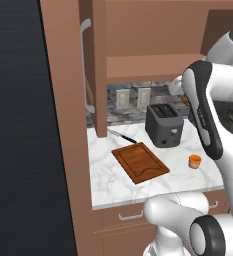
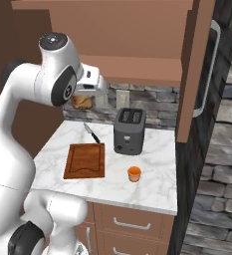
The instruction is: Pick the bread, place it on the cutting board, pick the jam, place it on the counter, and close the cabinet.
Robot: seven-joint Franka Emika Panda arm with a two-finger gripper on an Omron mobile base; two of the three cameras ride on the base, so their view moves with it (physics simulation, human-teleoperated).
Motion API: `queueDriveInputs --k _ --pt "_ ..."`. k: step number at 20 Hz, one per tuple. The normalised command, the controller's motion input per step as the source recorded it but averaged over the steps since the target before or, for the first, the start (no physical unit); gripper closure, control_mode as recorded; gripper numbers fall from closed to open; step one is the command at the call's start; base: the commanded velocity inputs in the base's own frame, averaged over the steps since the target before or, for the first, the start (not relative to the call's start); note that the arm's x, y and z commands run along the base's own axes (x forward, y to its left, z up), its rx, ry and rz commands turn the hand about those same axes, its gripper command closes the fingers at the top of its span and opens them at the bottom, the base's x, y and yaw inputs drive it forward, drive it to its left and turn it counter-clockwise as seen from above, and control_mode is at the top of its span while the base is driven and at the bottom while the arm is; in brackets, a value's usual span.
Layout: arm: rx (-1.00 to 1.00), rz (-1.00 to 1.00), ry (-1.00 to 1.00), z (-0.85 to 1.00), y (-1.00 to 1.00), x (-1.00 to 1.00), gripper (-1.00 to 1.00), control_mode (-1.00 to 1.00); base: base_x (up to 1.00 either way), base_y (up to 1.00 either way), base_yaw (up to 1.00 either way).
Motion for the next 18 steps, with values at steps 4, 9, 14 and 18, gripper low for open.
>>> queueDriveInputs --k 4,9,14,18 --pt "0.00 0.00 0.12 -0.11 0.27 0.00 1.00 -1.00 0.00 0.00 0.00" --pt "0.00 0.00 0.05 -0.25 0.13 0.00 1.00 -1.00 0.00 0.00 0.00" --pt "0.00 0.02 0.01 -0.31 0.09 0.00 1.00 -1.00 0.00 0.00 0.00" --pt "0.00 0.03 0.00 -0.39 0.09 0.00 1.00 -1.00 0.00 0.00 0.00"
